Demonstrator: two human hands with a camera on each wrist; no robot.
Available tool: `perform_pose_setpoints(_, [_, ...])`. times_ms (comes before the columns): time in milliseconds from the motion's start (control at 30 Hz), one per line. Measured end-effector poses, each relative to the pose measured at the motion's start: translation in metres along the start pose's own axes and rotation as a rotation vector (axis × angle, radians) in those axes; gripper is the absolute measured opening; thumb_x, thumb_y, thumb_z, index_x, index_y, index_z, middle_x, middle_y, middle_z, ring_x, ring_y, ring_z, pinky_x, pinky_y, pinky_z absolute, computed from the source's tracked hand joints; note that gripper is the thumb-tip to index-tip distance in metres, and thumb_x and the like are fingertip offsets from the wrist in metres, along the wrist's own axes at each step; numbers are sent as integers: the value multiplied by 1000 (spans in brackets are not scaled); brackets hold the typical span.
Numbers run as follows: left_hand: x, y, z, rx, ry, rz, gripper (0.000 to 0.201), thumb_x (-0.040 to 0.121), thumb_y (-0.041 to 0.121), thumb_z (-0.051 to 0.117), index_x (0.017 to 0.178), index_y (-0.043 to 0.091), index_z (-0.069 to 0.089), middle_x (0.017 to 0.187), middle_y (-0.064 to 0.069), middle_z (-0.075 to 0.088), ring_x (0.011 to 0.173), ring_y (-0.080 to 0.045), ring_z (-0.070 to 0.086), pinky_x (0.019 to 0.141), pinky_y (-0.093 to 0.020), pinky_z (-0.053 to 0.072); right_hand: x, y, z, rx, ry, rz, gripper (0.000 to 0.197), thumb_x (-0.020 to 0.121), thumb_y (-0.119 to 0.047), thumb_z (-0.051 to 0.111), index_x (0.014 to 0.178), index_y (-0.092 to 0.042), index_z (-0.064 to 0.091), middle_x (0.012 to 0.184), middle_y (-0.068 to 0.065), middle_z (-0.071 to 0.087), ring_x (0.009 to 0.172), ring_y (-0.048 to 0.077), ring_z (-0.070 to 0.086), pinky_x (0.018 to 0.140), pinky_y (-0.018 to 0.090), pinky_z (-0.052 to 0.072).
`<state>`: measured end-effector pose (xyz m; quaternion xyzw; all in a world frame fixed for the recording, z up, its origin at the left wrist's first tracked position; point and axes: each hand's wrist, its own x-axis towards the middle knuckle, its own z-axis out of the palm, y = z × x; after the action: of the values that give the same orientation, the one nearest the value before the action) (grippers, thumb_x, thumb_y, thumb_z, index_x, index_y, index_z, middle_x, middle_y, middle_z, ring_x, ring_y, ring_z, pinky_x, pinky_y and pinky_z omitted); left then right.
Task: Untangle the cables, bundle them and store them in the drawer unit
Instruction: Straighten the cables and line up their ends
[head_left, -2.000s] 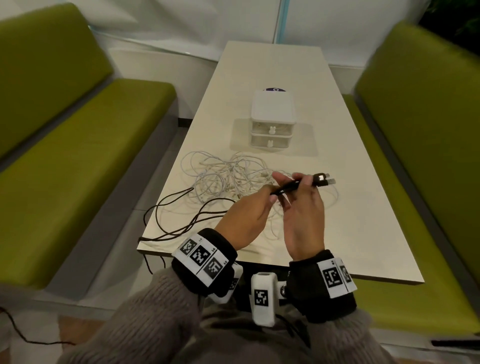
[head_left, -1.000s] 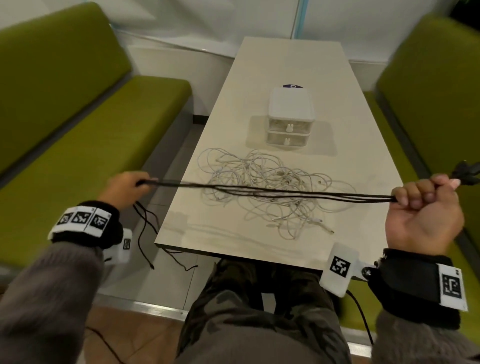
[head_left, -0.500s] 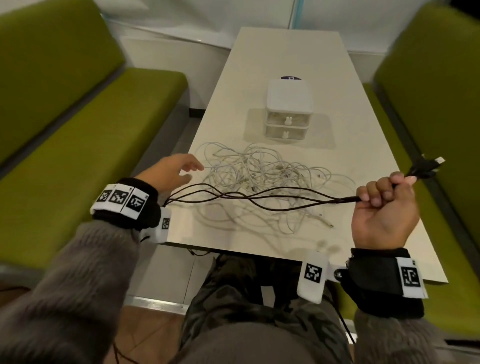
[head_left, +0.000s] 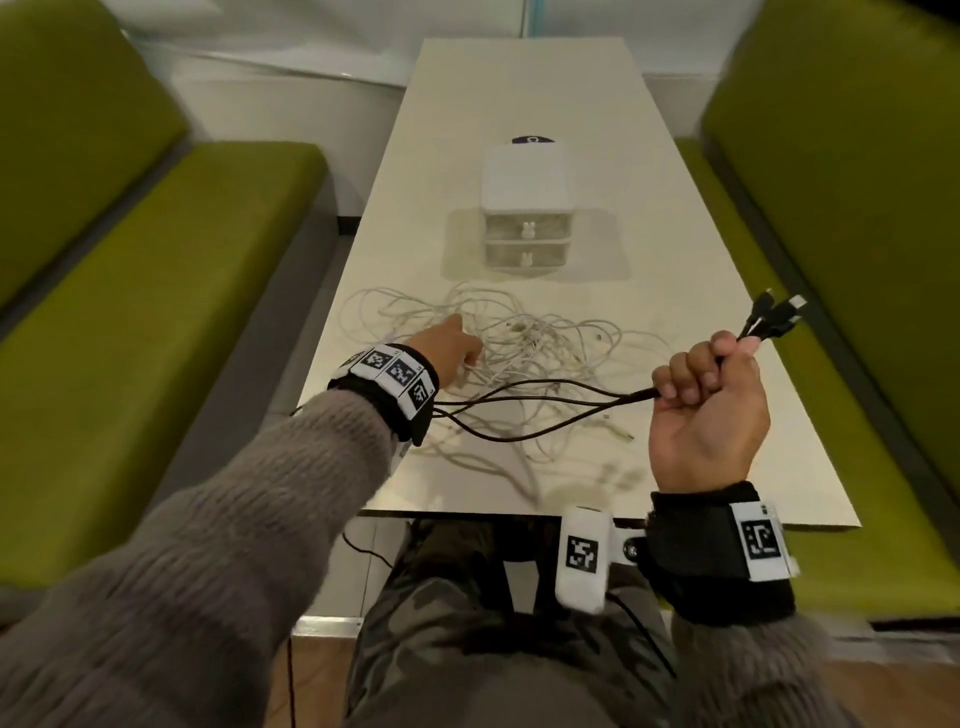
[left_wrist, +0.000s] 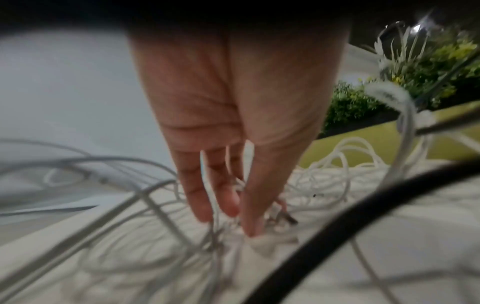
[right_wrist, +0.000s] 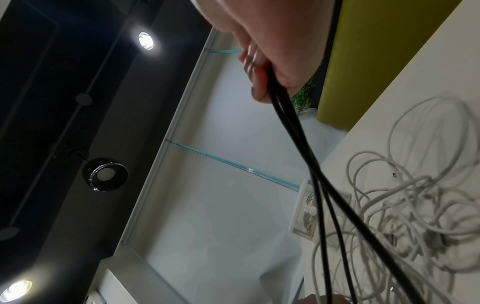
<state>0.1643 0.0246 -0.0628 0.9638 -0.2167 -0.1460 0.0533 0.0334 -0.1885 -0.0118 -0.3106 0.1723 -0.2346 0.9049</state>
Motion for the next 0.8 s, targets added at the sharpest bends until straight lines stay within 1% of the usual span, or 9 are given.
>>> perform_pose_setpoints(167, [6, 0, -22, -118, 122, -62, 24, 83, 3, 63, 106, 3, 67, 115, -17, 61, 107, -31, 57, 89, -29, 39, 1, 0, 1, -15, 8, 6, 38, 105, -27, 31, 72, -17, 47, 53, -7, 28, 47, 10, 22, 46, 21, 26])
perform_pose_setpoints(267, [1, -2, -55, -264, 310, -79, 23, 84, 6, 64, 106, 3, 69, 111, -18, 67, 105, -29, 60, 91, -25, 39, 3, 2, 0, -24, 21, 14, 38, 104, -29, 32, 72, -17, 47, 53, -7, 29, 47, 10, 23, 46, 21, 28])
perform_pose_setpoints(333, [2, -6, -76, -349, 374, -81, 21, 86, 2, 59, 106, 2, 67, 105, -19, 68, 95, -27, 64, 93, -28, 46, 3, 4, 2, -28, 25, 24, 37, 104, -30, 33, 72, -17, 47, 52, -7, 30, 47, 10, 24, 46, 21, 28])
perform_pose_setpoints(400, [3, -6, -94, -515, 404, -73, 16, 86, -2, 54, 98, 6, 60, 92, -20, 69, 79, -25, 67, 82, -43, 54, 2, 6, 4, -35, 22, 29, 38, 104, -30, 33, 72, -17, 47, 52, -7, 30, 47, 10, 25, 46, 20, 29])
perform_pose_setpoints(467, [5, -3, -106, -583, 403, -58, 12, 87, -2, 51, 92, 8, 52, 88, -19, 69, 73, -26, 70, 72, -47, 56, 2, 9, 5, -44, 19, 34, 38, 104, -30, 33, 72, -17, 47, 53, -7, 30, 47, 9, 25, 46, 20, 29])
perform_pose_setpoints(600, [7, 4, -97, -399, 201, -50, 2, 88, 10, 60, 88, 9, 58, 94, -14, 69, 66, -16, 67, 59, -34, 53, 1, 11, 5, -45, 16, 43, 38, 104, -30, 33, 72, -17, 48, 53, -7, 30, 47, 9, 25, 46, 20, 30])
perform_pose_setpoints(667, [8, 4, -88, -289, 175, -61, 9, 86, 17, 64, 88, 9, 66, 95, -9, 66, 74, -20, 62, 55, -25, 46, 1, 11, 4, -50, 16, 47, 38, 104, -30, 32, 73, -17, 48, 52, -7, 30, 47, 9, 26, 46, 20, 31])
perform_pose_setpoints(733, [8, 2, -89, -291, 342, -78, 15, 85, 22, 65, 89, 8, 71, 92, -4, 63, 83, -17, 54, 64, -21, 36, 0, 12, 4, -56, 7, 48, 38, 104, -30, 32, 72, -17, 47, 53, -7, 30, 47, 10, 26, 48, 21, 32])
perform_pose_setpoints(800, [6, 1, -101, -409, 664, -89, 16, 89, 20, 60, 87, 9, 72, 91, -3, 67, 84, -15, 58, 74, -19, 39, -1, 14, 4, -73, -6, 41, 37, 104, -30, 32, 73, -17, 46, 54, -6, 31, 48, 11, 27, 51, 22, 34])
